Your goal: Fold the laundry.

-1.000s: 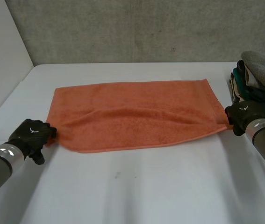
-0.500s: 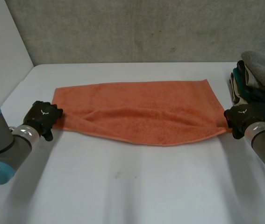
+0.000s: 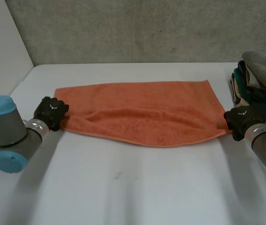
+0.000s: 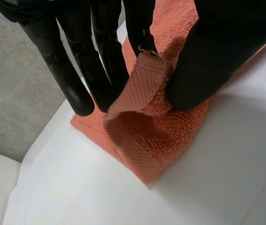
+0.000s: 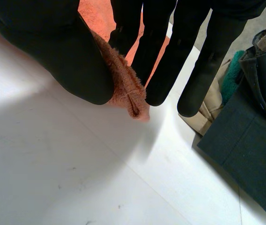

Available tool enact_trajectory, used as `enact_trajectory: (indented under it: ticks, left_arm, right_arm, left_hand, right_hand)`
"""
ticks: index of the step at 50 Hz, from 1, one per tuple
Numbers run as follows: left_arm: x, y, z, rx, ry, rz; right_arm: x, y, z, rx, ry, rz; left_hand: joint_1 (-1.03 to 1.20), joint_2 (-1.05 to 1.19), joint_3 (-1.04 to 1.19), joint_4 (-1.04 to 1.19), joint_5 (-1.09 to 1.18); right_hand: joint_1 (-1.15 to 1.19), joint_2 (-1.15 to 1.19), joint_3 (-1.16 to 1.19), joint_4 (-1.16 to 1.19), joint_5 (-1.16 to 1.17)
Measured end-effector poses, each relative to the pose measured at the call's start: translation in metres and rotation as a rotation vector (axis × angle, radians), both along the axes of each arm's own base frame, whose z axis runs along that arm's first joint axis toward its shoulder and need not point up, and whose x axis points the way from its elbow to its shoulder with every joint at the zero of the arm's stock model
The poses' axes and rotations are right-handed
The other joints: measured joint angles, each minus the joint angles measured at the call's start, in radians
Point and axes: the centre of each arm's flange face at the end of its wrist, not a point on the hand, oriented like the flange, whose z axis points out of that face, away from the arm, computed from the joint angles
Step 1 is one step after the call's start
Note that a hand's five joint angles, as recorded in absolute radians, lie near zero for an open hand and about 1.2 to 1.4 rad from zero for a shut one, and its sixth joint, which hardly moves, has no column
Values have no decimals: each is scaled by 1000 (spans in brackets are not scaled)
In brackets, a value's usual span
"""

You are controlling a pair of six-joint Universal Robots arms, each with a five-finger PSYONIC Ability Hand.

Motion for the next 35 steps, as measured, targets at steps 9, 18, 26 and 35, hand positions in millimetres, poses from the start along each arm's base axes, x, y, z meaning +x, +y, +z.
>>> enact_trajectory:
  ticks: [9,18,26,35]
  left_arm:
    - [3,-4,2,-11,-8,0]
    - [1,-11,1,-25,-2,3]
    - [-1,5,8,48,-6,0]
    - [17,90,55,297,-52,15]
  right_arm:
    - [0,0,0,1,0,0]
    - [0,0,0,0,0,1]
    - [-2,1,8,4,20,5]
    - [-13,45,40,159,256,109]
  left_hand:
    - [-366,-403,-387,-411,-391]
    - [89,85,89,84,69]
    - [89,91,98,92,69]
    - [89,94,103,94,69]
  right_hand:
    - [0,0,0,0,0]
    - [0,0,0,0,0]
    - [0,0,0,0,0]
    - [0,0,0,0,0]
